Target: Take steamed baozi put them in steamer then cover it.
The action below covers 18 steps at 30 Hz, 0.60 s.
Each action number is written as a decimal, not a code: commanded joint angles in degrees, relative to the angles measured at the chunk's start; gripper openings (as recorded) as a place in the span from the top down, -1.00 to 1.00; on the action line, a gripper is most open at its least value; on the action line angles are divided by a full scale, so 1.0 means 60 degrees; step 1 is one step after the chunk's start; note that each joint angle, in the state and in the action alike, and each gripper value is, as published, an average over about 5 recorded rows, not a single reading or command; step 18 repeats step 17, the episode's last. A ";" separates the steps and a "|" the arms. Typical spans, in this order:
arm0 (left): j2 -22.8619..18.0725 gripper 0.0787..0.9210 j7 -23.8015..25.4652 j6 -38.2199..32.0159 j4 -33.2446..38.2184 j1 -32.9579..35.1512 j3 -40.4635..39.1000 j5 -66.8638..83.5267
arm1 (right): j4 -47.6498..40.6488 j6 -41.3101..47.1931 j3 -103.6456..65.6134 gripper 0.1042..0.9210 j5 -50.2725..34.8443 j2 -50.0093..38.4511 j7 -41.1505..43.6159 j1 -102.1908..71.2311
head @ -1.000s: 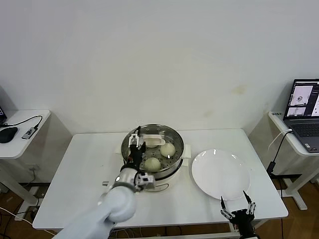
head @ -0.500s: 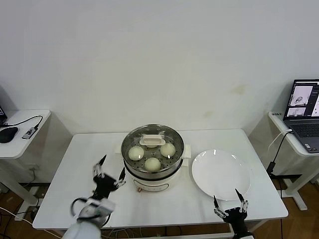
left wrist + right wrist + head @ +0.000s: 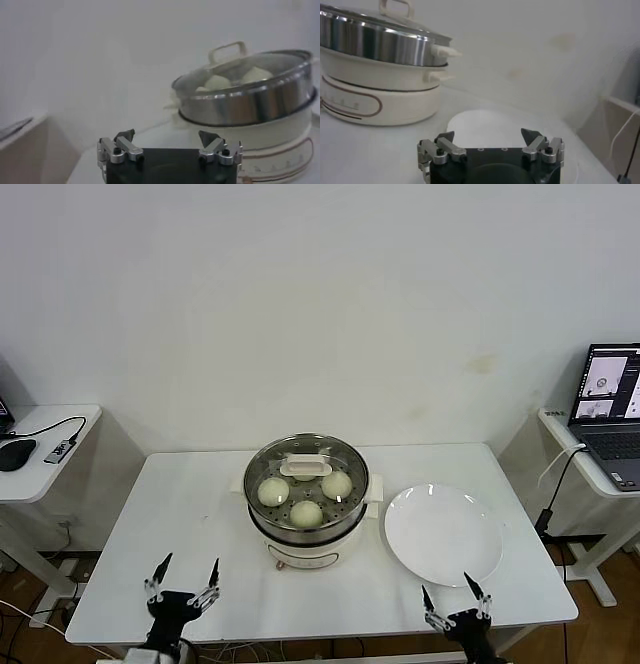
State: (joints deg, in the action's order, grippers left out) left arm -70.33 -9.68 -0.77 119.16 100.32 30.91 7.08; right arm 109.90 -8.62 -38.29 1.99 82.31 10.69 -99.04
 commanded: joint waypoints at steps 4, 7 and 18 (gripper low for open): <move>-0.0827 -0.77 0.0241 -0.1547 -0.0884 0.0795 0.0704 0.1197 | 0.0082 0.0119 0.0303 -0.76 -0.0825 -0.0272 0.0030 -0.0180; -0.0837 -0.77 0.0316 -0.1568 -0.0995 0.0787 0.0664 0.1155 | 0.0139 0.0108 0.0369 -0.76 -0.0765 -0.0259 -0.0018 -0.0205; -0.0784 -0.77 0.0487 -0.1512 -0.1101 0.0636 0.0682 0.1069 | 0.0096 0.0053 0.0556 -0.76 -0.0592 -0.0191 -0.0188 -0.0140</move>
